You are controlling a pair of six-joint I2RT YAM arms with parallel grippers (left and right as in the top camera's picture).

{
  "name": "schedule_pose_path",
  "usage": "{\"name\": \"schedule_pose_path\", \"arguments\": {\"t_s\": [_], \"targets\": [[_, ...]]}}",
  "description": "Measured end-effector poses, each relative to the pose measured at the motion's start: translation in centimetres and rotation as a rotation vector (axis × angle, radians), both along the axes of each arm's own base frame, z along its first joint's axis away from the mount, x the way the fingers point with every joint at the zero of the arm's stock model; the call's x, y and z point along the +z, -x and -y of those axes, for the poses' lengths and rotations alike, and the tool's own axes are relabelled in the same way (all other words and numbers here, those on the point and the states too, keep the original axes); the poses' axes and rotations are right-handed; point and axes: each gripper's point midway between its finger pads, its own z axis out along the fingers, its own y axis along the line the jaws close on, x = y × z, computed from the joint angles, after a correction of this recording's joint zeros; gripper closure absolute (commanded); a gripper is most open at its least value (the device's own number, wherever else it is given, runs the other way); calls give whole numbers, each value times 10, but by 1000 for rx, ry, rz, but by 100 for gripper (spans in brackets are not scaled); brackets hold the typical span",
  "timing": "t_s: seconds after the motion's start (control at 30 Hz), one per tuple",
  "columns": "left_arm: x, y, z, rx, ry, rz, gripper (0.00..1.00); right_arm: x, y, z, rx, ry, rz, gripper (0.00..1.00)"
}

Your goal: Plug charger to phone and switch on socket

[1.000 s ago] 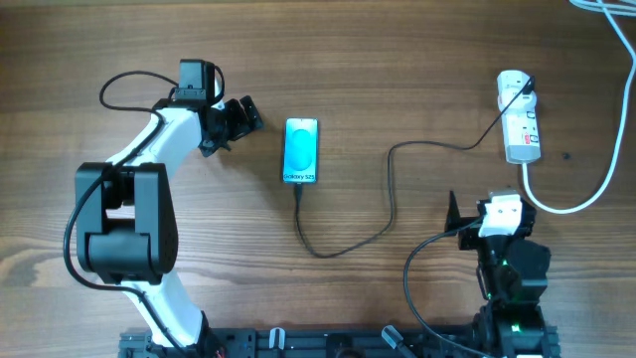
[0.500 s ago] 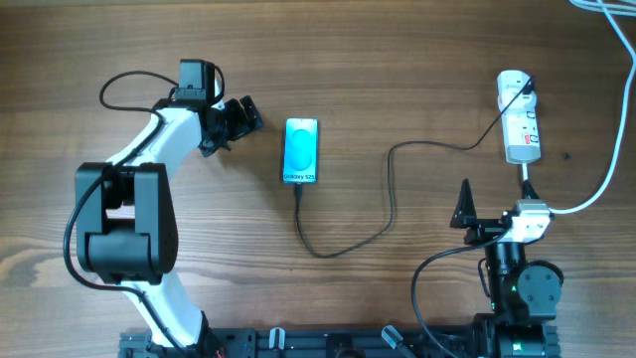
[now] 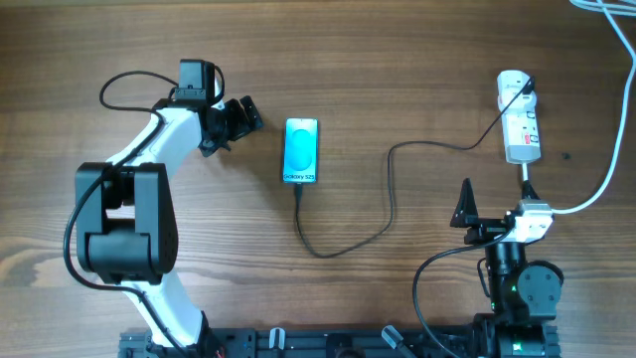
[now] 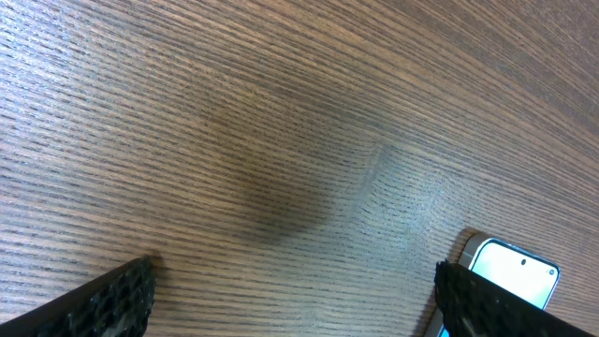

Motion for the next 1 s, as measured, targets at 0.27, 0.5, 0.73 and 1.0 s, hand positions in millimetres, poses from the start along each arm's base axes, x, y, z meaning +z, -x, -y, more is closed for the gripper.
{"name": "schedule_pose_path", "arguments": {"t_s": [0.27, 0.5, 0.73, 1.0], "targets": [[0, 0, 0, 0, 0, 0, 0, 0, 0, 0, 0, 0, 0, 0], [0, 0, 0, 0, 0, 0, 0, 0, 0, 0, 0, 0, 0, 0], [1, 0, 1, -2, 0, 2, 0, 0, 0, 0, 0, 0, 0, 0], [79, 0, 5, -10, 9, 173, 0, 0, 0, 0, 0, 0, 0, 0]]}}
